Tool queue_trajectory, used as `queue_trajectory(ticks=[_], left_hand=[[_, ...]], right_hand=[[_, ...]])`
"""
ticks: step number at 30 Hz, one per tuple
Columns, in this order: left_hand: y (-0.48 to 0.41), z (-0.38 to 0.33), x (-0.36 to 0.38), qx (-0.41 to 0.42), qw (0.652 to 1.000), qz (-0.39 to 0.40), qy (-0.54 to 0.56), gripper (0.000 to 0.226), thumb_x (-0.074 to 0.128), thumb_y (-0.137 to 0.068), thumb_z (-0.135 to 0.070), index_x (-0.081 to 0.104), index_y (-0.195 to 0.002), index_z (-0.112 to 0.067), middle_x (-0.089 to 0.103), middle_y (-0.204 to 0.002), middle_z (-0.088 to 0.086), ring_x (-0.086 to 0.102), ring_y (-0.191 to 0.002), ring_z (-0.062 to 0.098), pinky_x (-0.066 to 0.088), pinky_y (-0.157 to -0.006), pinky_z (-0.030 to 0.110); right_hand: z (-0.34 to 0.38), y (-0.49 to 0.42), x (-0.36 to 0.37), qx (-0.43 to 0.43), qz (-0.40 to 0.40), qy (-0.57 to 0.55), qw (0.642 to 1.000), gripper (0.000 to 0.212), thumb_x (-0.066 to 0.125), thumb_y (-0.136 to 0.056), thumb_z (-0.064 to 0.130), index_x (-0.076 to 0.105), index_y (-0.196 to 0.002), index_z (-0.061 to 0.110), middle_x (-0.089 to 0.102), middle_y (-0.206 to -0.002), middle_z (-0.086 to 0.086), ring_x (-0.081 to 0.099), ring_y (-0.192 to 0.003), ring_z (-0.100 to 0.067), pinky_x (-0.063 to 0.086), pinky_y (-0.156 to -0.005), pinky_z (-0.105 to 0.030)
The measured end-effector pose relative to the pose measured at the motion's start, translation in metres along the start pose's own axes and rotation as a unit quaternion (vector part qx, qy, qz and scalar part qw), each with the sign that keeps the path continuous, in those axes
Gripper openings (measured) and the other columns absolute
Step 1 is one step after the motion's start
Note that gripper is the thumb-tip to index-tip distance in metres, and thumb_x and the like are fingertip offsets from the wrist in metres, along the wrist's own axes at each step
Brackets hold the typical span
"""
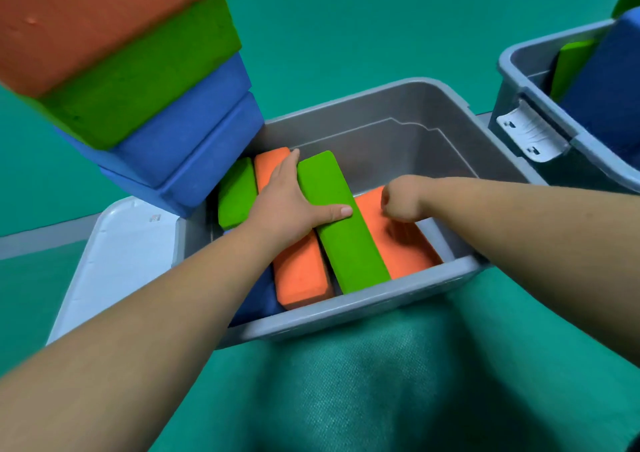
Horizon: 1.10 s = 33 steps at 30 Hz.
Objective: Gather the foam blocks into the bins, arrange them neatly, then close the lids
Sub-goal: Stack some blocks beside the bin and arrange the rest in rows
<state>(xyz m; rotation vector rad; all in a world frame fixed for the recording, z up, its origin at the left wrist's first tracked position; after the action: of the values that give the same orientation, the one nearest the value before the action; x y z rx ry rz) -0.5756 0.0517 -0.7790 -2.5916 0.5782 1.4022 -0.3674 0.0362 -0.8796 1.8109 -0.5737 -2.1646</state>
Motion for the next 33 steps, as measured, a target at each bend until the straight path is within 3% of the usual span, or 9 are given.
queue_trajectory(ticks=[4,7,10,14,19,23,26,30,33], left_hand=[[-0.003,0.001,0.003,0.007,1.000,0.007,0.013,0.121,0.088,-0.055,-0.075,0.032,-0.155,-0.033,0.043,-0.154,-0.007,0.046,-0.138,0.012,0.039,-0.117,0.039],[-0.006,0.006,0.002,-0.001,0.999,0.010,0.044,0.112,0.086,-0.046,-0.082,0.040,-0.140,-0.043,0.057,-0.133,-0.011,0.062,-0.116,0.011,0.053,-0.103,0.042],[-0.005,0.007,0.001,-0.003,0.998,0.019,0.067,0.106,0.090,-0.048,-0.075,0.042,-0.137,-0.044,0.064,-0.124,-0.014,0.065,-0.107,0.006,0.055,-0.098,0.039],[-0.002,0.006,0.002,0.007,0.995,0.044,0.086,0.092,0.096,-0.066,-0.049,0.041,-0.138,-0.038,0.066,-0.112,-0.020,0.061,-0.083,-0.016,0.049,-0.076,0.008],[0.000,0.003,0.002,0.024,0.994,0.054,0.095,0.084,0.094,-0.073,-0.040,0.042,-0.138,-0.035,0.064,-0.108,-0.020,0.056,-0.078,-0.022,0.039,-0.064,-0.002],[0.000,0.001,0.000,0.031,0.993,0.053,0.097,0.082,0.093,-0.073,-0.041,0.043,-0.137,-0.034,0.065,-0.107,-0.018,0.057,-0.077,-0.020,0.040,-0.064,-0.001],[-0.001,0.003,0.002,0.026,0.993,0.061,0.099,0.086,0.094,-0.072,-0.041,0.042,-0.140,-0.033,0.066,-0.107,-0.017,0.057,-0.078,-0.020,0.041,-0.063,-0.001],[-0.002,0.003,0.002,0.021,0.993,0.059,0.101,0.086,0.093,-0.075,-0.035,0.041,-0.142,-0.029,0.063,-0.100,-0.020,0.055,-0.073,-0.026,0.039,-0.060,-0.002],[-0.003,0.002,0.004,0.022,0.993,0.059,0.100,0.086,0.094,-0.073,-0.036,0.042,-0.142,-0.028,0.063,-0.098,-0.019,0.054,-0.071,-0.026,0.039,-0.061,-0.002]], right_hand=[[0.011,-0.002,-0.031,-0.032,-0.107,-0.158,0.981,0.032,0.053,-0.102,0.039,0.071,-0.118,0.019,0.074,-0.115,-0.007,0.066,-0.109,-0.027,0.049,-0.088,-0.030],[0.016,-0.003,-0.030,-0.030,-0.086,-0.299,0.950,0.044,0.048,-0.105,0.048,0.058,-0.141,0.026,0.069,-0.129,-0.003,0.067,-0.104,-0.021,0.048,-0.080,-0.026],[0.011,-0.008,-0.005,-0.011,-0.006,-0.155,0.988,0.060,0.050,-0.104,0.031,0.033,-0.161,0.025,0.048,-0.156,-0.008,0.057,-0.131,-0.029,0.046,-0.102,-0.029],[-0.001,-0.013,0.020,0.023,0.096,-0.005,0.995,0.052,0.054,-0.099,0.019,0.048,-0.151,0.012,0.055,-0.149,-0.014,0.058,-0.127,-0.033,0.049,-0.106,-0.037],[-0.007,-0.035,0.005,0.019,0.052,0.006,0.998,0.088,0.065,-0.081,0.035,0.030,-0.161,0.024,0.040,-0.159,-0.010,0.053,-0.134,-0.033,0.047,-0.110,-0.045],[-0.004,-0.041,0.030,0.027,0.065,0.010,0.997,0.093,0.069,-0.084,0.033,0.022,-0.163,0.014,0.029,-0.166,-0.012,0.039,-0.148,-0.031,0.037,-0.119,-0.042],[-0.009,-0.042,0.022,0.053,0.032,0.022,0.998,0.103,0.065,-0.086,0.050,0.006,-0.166,0.025,0.011,-0.170,-0.012,0.036,-0.148,-0.039,0.037,-0.118,-0.046],[-0.021,-0.037,0.022,0.092,0.043,0.080,0.992,0.098,0.055,-0.081,0.082,0.025,-0.161,0.034,0.025,-0.161,-0.019,0.039,-0.140,-0.049,0.038,-0.114,-0.054],[-0.019,-0.031,0.009,0.089,-0.009,0.056,0.994,0.086,0.058,-0.075,0.082,0.040,-0.146,0.037,0.034,-0.147,-0.017,0.037,-0.136,-0.047,0.038,-0.111,-0.054]])
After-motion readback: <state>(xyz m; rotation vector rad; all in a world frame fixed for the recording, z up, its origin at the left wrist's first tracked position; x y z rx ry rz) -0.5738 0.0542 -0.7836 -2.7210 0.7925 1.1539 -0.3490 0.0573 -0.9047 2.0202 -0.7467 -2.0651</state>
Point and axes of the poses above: each hand's wrist, its own y-axis away from the middle knuckle, its own x-axis out of the palm, z = x × y, the point moved 10 cm from there along -y, towards the middle knuckle
